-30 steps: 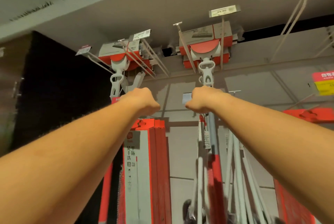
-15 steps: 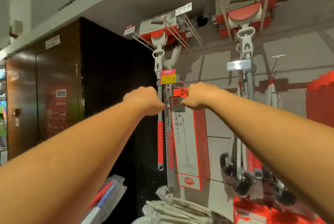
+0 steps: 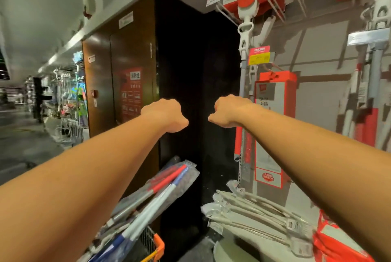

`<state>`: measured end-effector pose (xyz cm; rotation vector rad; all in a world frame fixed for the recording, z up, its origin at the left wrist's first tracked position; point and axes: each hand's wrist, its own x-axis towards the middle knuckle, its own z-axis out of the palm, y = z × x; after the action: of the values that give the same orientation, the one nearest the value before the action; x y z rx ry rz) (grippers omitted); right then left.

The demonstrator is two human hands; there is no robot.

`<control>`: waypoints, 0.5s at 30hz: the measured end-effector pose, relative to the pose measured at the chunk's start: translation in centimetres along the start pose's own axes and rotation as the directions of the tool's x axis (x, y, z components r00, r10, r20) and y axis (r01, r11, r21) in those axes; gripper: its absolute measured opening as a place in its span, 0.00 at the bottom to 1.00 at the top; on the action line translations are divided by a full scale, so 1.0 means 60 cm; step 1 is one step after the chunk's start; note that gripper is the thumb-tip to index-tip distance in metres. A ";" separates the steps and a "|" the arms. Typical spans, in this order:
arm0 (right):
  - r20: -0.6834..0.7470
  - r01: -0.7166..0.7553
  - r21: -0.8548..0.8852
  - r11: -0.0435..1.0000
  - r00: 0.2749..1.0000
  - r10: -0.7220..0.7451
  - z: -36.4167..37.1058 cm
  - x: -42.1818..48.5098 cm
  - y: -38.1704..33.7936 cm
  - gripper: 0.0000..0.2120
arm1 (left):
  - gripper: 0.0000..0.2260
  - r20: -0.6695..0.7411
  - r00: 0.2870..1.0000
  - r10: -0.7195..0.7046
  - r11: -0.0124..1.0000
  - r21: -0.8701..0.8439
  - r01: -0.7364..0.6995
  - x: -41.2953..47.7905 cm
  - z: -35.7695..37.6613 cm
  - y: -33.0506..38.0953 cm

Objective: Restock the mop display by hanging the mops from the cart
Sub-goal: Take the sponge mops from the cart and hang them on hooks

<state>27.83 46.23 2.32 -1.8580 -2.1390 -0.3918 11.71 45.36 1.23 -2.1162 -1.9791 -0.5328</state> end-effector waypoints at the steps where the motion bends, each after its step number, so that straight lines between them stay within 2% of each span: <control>1: 0.013 0.018 0.015 1.000 1.000 -0.018 0.011 0.004 -0.011 0.16 | 0.20 0.012 1.000 -0.020 1.000 0.007 0.020 -0.004 0.007 -0.012; 10: 0.148 0.218 0.093 0.971 0.962 -0.230 0.120 0.045 -0.075 0.17 | 0.19 0.051 0.975 -0.215 0.973 0.092 0.210 -0.023 0.075 -0.085; 15: 0.180 0.317 0.123 0.940 0.925 -0.336 0.189 0.074 -0.088 0.16 | 0.16 0.071 0.934 -0.349 0.931 0.136 0.338 -0.022 0.118 -0.090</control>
<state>21.64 53.89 -6.55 -1.5459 -2.5655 -0.1752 7.21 47.32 -6.34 -1.7602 -2.3883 -0.3582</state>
